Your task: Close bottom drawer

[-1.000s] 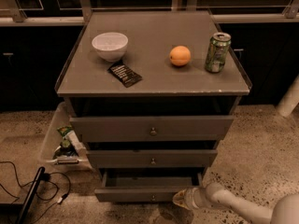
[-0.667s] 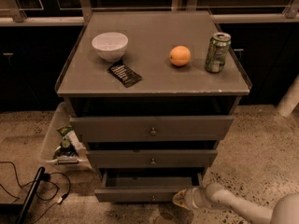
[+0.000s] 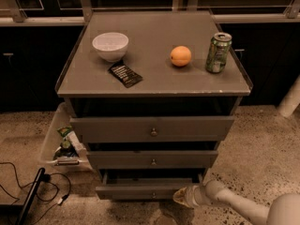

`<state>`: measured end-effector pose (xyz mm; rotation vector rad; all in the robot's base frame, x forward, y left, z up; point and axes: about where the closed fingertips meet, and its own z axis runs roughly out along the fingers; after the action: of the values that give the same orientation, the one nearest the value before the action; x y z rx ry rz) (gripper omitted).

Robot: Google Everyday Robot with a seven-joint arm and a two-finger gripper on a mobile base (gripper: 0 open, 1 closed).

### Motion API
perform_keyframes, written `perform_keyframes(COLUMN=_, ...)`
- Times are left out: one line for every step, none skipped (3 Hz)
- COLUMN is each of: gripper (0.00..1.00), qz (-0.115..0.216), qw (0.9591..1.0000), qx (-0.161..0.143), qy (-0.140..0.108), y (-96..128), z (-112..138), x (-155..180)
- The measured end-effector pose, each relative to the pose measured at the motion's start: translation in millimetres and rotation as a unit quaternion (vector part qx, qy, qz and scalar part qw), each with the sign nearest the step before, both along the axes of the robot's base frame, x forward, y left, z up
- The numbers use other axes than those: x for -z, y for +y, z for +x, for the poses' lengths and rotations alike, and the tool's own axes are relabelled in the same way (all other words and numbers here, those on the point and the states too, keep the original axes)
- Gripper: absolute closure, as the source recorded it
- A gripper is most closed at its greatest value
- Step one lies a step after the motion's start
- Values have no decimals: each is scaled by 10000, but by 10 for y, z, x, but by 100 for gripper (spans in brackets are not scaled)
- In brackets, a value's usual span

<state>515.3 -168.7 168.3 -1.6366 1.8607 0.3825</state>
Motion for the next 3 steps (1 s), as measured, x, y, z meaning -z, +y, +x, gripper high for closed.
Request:
perform_keyframes(gripper=81, qz=0, qw=10000, qx=0, qy=0, y=0, z=0, x=0)
perform_keyframes(gripper=58, qz=0, qw=10000, qx=0, qy=0, y=1, z=0, x=0)
perform_keyframes(gripper=35, qz=0, qw=10000, qx=0, qy=0, y=1, z=-1, x=0)
